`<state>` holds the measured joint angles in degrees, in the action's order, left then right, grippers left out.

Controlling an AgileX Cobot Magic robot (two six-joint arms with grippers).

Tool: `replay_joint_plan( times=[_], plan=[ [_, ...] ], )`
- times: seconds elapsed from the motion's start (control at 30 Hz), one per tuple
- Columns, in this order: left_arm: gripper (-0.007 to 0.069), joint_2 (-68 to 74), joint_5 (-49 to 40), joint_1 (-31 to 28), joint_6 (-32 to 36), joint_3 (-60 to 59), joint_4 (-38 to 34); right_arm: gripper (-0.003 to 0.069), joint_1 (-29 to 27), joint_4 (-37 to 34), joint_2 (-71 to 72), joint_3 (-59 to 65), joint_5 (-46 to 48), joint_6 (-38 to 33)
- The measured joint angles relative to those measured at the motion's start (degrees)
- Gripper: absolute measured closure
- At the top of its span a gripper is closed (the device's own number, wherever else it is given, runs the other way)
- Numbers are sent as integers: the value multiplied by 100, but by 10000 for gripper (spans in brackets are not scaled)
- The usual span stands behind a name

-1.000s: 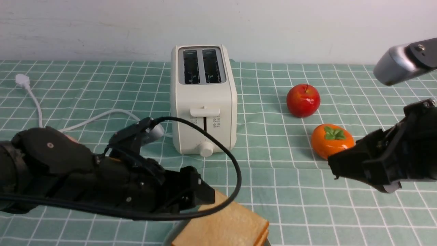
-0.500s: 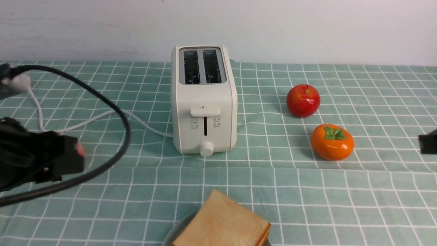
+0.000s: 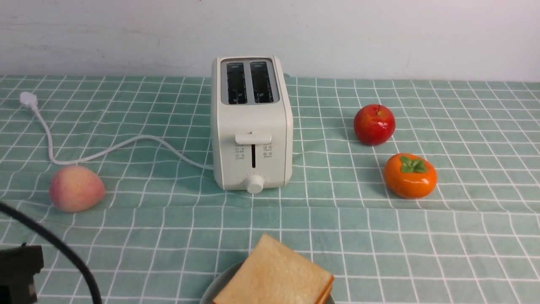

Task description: Take toasted bread from bread machine on blue coffee table place on plate.

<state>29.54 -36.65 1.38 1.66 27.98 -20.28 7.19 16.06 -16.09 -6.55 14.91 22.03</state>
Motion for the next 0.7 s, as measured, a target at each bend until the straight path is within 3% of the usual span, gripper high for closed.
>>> replay_joint_plan(
  times=[0.27,0.7],
  plan=[
    [638,-211,553,0,39,-201,-204,675,0,71,672,163,-47,140],
    [638,-211,615,0,39,-236,-803,664,0,71,685,163,-47,153]
  ],
)
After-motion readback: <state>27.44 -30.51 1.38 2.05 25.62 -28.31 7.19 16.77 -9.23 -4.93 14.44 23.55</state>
